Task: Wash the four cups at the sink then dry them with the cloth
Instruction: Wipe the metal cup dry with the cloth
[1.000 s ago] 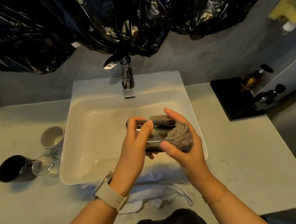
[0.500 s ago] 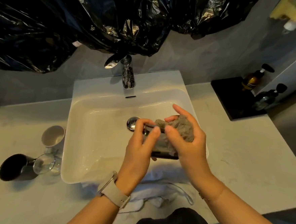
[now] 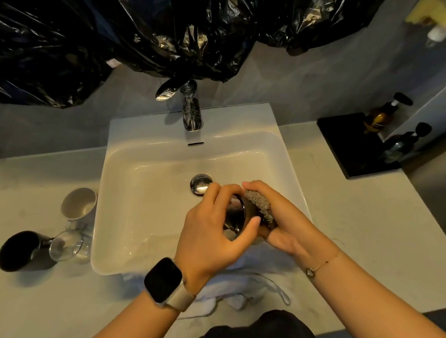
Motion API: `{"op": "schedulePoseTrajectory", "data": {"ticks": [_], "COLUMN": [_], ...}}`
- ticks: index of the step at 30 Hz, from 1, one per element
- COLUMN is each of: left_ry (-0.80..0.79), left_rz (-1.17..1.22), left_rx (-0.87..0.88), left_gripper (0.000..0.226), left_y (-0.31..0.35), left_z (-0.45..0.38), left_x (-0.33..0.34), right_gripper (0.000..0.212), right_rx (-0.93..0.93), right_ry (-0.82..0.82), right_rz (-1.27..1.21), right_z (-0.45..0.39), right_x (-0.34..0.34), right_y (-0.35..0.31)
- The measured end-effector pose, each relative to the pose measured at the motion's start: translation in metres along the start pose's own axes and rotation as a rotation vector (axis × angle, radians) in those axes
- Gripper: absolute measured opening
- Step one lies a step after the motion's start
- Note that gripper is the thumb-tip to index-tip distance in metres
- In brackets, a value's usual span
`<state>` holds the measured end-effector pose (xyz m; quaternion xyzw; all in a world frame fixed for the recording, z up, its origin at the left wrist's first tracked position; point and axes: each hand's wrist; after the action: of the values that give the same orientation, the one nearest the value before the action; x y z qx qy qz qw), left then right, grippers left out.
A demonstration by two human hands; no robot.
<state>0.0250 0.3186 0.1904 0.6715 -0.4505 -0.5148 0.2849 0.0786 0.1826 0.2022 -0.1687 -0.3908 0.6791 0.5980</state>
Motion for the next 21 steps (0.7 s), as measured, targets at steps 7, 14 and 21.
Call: {"op": "schedulePoseTrajectory", "data": {"ticks": [7, 14, 21], "left_ry": [0.136, 0.027, 0.022], "left_rz": [0.626, 0.079, 0.741], "left_rx": [-0.609, -0.164, -0.347], "left_gripper": [0.032, 0.03, 0.031], "left_y": [0.0, 0.0, -0.006], "left_z": [-0.023, -0.011, -0.021], "left_x": [-0.009, -0.012, -0.026], "right_gripper": [0.048, 0.037, 0.046], "right_rx": [-0.683, -0.216, 0.064], "right_ry": [0.269, 0.127, -0.156], "right_rz": [0.298, 0.179, -0.09], "right_z": [0.013, -0.01, -0.012], "right_x": [0.014, 0.002, -0.004], "right_y": [0.026, 0.004, -0.007]}}
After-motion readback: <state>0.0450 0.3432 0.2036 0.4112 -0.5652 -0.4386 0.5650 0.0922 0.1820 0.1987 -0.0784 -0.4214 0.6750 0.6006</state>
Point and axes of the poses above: each hand's wrist, its own z-axis away from the middle knuckle, its own x-axis out of the palm, y = z × x, and after that the axes turned 13 degrees about z, right-handed
